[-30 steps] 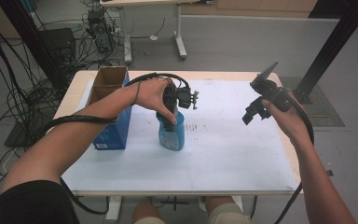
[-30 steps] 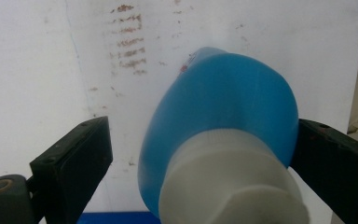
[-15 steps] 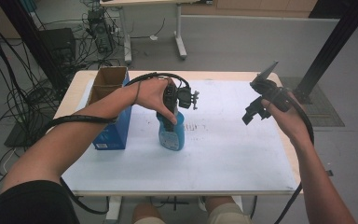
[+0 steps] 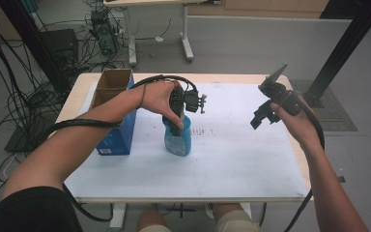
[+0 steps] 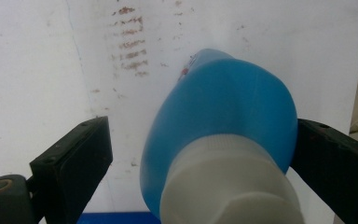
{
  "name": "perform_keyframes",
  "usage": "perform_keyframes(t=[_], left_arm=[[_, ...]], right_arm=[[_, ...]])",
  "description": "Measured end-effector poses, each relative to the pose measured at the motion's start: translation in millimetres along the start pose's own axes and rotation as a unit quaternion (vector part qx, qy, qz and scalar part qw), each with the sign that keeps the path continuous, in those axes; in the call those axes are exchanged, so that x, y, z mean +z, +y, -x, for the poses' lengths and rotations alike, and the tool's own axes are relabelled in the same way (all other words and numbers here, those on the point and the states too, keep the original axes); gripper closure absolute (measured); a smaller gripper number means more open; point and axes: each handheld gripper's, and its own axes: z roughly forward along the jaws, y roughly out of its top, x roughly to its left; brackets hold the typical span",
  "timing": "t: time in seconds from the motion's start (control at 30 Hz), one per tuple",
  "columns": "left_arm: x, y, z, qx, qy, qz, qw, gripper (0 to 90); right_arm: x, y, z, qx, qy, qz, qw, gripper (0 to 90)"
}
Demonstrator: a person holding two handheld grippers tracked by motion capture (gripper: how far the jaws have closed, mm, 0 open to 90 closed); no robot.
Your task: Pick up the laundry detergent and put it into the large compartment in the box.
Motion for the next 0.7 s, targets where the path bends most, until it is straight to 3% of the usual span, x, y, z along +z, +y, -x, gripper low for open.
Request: perform_keyframes(t=[0.7], left_arm=[[1.0, -1.8, 0.6, 0.001, 0.000, 0.000, 1.0000, 6.7]], right_arm=[[-0.6, 1.1, -2.7, -0.001, -0.003, 0.000, 1.0000, 6.2]])
